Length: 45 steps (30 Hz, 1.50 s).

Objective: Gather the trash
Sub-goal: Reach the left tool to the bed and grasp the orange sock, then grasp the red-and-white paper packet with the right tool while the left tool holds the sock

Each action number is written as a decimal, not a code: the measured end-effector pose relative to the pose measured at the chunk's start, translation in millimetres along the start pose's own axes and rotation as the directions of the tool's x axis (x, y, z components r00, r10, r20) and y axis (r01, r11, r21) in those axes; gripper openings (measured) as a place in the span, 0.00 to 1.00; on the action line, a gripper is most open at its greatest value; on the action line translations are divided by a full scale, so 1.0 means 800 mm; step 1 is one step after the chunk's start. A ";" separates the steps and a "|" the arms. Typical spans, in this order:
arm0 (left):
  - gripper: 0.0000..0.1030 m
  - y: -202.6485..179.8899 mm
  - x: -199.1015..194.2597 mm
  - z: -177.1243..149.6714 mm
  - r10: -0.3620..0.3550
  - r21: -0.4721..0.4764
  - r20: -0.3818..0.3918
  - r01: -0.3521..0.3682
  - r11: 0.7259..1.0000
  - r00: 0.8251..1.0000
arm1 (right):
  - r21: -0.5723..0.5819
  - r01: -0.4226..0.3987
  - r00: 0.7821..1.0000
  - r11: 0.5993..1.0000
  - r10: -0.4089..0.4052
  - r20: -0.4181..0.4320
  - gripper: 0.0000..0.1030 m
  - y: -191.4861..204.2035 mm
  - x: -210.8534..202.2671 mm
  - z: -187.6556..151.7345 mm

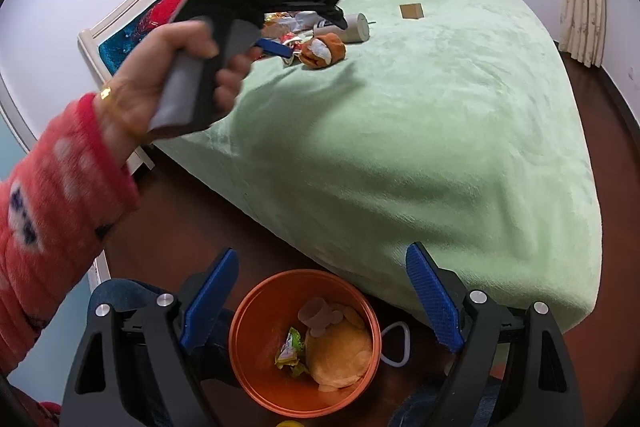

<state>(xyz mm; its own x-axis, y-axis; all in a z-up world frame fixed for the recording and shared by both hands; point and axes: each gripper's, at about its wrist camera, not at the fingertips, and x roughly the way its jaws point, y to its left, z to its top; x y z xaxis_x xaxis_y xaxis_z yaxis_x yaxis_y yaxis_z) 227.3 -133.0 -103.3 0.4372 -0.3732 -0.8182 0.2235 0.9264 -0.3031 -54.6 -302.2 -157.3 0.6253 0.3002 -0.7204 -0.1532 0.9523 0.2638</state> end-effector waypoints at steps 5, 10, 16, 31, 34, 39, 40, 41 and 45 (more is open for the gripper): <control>0.56 0.010 0.032 0.000 0.022 -0.069 -0.032 -0.024 0.997 0.999 | 0.014 -0.006 1.000 1.000 0.006 -0.004 0.82 -0.008 0.005 0.000; 0.29 0.017 0.029 -0.005 0.037 -0.081 -0.016 -0.038 0.996 0.999 | 0.028 -0.009 1.000 1.000 0.009 -0.003 0.82 -0.013 0.006 -0.002; 0.28 0.016 -0.014 -0.022 0.007 -0.040 0.032 -0.006 0.999 0.999 | 0.034 -0.001 1.000 0.999 0.001 0.006 0.82 -0.014 0.001 -0.001; 0.28 0.109 -0.172 -0.199 0.162 0.080 0.170 -0.177 0.981 0.972 | -0.066 0.008 0.998 0.998 -0.004 0.066 0.82 0.021 0.030 0.082; 0.28 0.142 -0.173 -0.236 0.186 0.027 0.141 -0.192 0.981 0.972 | -0.109 0.022 0.995 0.994 -0.011 0.097 0.82 0.037 0.058 0.133; 0.28 0.181 -0.165 -0.265 0.187 -0.052 0.102 -0.183 0.982 0.977 | -0.146 0.044 0.995 0.988 -0.031 0.090 0.82 0.060 0.133 0.229; 0.28 0.184 -0.164 -0.267 0.190 -0.056 0.102 -0.185 0.981 0.977 | -0.145 0.054 0.997 0.988 -0.044 0.071 0.82 0.064 0.156 0.250; 0.28 0.187 -0.165 -0.266 0.198 -0.059 0.104 -0.193 0.979 0.975 | -0.146 0.055 0.998 0.988 -0.048 0.052 0.82 0.067 0.172 0.263; 0.28 0.193 -0.171 -0.262 0.207 -0.062 0.124 -0.200 0.978 0.970 | -0.125 0.072 0.996 0.990 -0.079 -0.048 0.76 0.075 0.247 0.308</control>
<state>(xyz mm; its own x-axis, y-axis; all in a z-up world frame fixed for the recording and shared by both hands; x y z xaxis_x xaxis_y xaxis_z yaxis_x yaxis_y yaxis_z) 19.3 71.9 -140.9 0.5788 -0.1770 -0.7960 0.0770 0.9837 -0.1628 248.5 -199.6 -125.7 0.5984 0.2263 -0.7686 -0.2016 0.9709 0.1290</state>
